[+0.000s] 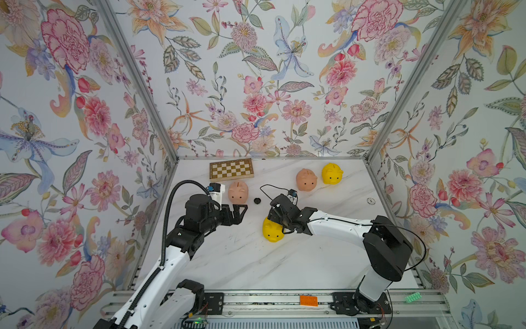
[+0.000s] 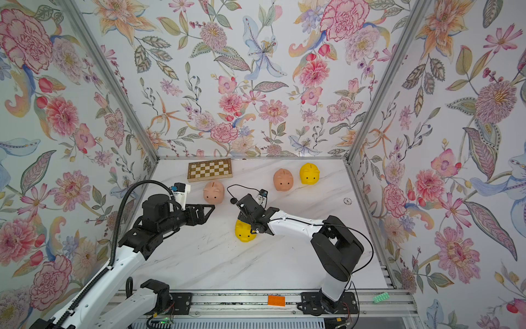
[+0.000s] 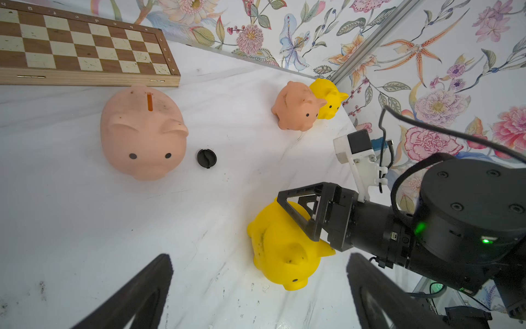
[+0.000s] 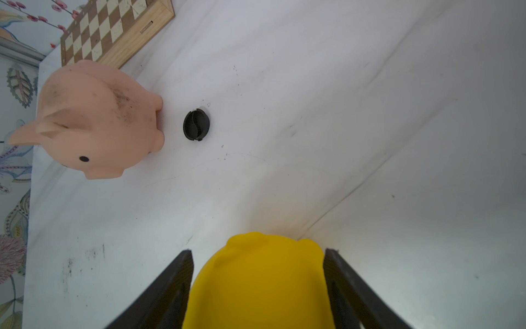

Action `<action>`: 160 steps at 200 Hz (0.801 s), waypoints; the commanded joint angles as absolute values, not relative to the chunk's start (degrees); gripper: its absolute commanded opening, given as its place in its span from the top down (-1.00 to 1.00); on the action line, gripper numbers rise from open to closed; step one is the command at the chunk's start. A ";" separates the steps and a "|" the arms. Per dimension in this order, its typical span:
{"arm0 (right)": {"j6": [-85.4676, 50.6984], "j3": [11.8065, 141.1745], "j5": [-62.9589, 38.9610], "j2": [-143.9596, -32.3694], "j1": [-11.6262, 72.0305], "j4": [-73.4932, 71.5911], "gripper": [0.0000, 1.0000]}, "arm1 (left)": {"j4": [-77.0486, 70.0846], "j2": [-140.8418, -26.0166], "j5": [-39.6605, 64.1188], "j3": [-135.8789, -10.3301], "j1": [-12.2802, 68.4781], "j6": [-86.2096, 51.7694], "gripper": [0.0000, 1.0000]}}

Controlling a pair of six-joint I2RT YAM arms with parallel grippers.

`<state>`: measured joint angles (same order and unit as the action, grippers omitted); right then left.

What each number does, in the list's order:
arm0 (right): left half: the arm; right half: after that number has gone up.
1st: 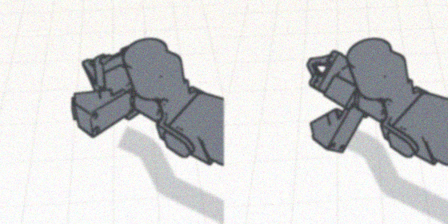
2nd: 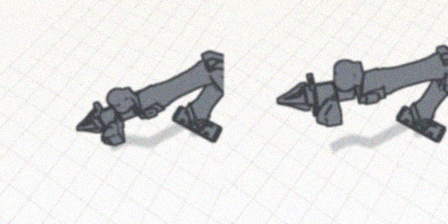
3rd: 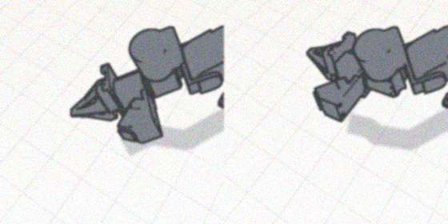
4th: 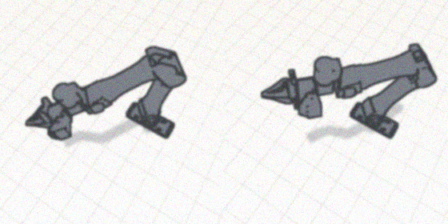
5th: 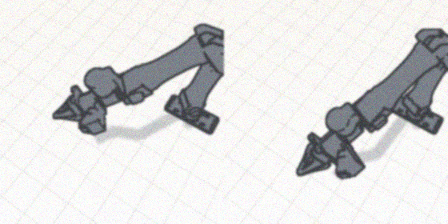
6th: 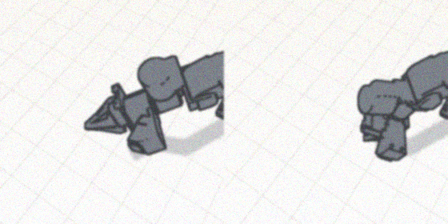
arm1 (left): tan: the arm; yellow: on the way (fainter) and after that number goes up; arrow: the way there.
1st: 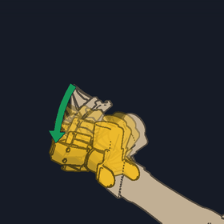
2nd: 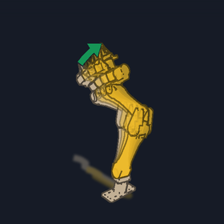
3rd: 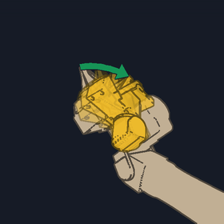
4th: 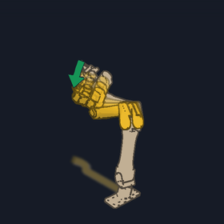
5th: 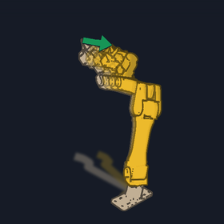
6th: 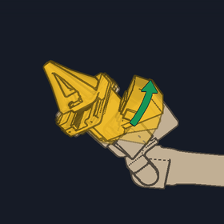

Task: Open piggy banks
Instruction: Move the piggy bank to the center of the board, then adjust the piggy bank at the center of the board.

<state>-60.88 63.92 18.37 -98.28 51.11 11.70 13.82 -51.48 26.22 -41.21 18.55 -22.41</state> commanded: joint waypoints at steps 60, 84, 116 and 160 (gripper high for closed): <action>-46.07 57.84 24.46 -85.51 45.07 10.14 -0.97 | 16.51 -56.73 17.07 -42.45 31.50 -23.29 -0.98; -42.98 53.95 23.30 -81.65 41.46 8.26 -0.97 | 18.38 -60.84 11.01 -45.38 37.54 -24.40 -0.98; -38.20 48.45 19.25 -77.27 36.83 8.28 -0.97 | 24.41 -69.76 2.13 -52.56 46.18 -25.45 -0.98; -37.43 41.92 17.11 -72.84 32.48 10.78 -0.97 | 35.13 -82.86 -8.45 -64.25 53.35 -29.61 -0.98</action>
